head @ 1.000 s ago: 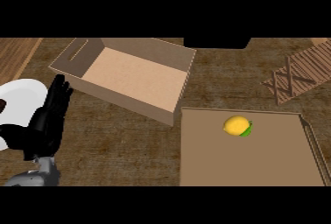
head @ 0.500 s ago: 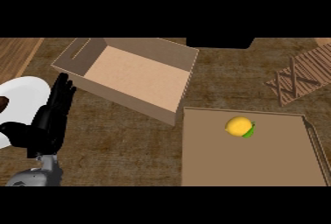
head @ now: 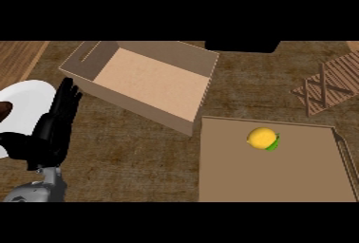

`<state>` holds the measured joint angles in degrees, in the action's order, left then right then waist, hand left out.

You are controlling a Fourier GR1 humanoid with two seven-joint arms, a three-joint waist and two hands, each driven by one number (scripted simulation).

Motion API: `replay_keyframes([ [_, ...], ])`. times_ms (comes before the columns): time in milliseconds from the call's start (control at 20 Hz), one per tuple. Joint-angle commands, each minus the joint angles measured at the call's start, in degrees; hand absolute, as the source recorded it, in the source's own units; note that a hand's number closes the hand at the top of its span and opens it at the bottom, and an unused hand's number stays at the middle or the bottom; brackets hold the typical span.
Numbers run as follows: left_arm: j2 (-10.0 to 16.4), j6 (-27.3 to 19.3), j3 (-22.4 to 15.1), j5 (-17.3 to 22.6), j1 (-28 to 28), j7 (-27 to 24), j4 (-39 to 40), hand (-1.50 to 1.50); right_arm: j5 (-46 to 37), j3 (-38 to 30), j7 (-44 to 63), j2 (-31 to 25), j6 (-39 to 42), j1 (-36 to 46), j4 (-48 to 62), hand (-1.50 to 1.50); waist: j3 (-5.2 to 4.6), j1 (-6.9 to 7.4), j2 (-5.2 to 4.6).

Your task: Pick the bell pepper from the tray and place it in the tiered shelf

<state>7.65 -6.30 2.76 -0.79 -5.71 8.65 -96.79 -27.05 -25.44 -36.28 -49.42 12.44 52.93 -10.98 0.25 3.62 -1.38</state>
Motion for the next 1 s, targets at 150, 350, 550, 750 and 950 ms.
replay_keyframes([
  [150,0.9,2.3,1.5,1.7,1.0,-3.1,2.8,0.0,-0.4,0.2,2.4,0.6,3.3,3.1,2.5,-1.5,0.0,0.49,-0.31],
  [350,0.8,0.0,0.8,0.3,-0.3,2.5,-2.6,0.0,0.6,-0.6,-1.7,-0.6,7.2,1.4,2.3,-1.5,0.03,-0.5,0.26],
  [550,0.4,0.3,0.4,0.0,-0.4,0.8,-0.9,0.0,4.0,-3.9,-0.8,-0.4,9.0,4.4,3.1,-1.5,0.05,0.07,-0.04],
  [750,0.9,0.7,1.3,0.8,0.0,1.3,-1.5,0.0,7.7,-7.7,2.4,-6.1,13.2,6.0,4.1,-1.5,0.02,-0.14,0.04],
  [950,0.2,-0.2,1.0,-0.1,-1.1,0.2,0.4,0.0,9.4,-9.9,5.5,-9.8,11.0,4.6,5.1,-1.5,0.08,-0.25,-0.31],
])
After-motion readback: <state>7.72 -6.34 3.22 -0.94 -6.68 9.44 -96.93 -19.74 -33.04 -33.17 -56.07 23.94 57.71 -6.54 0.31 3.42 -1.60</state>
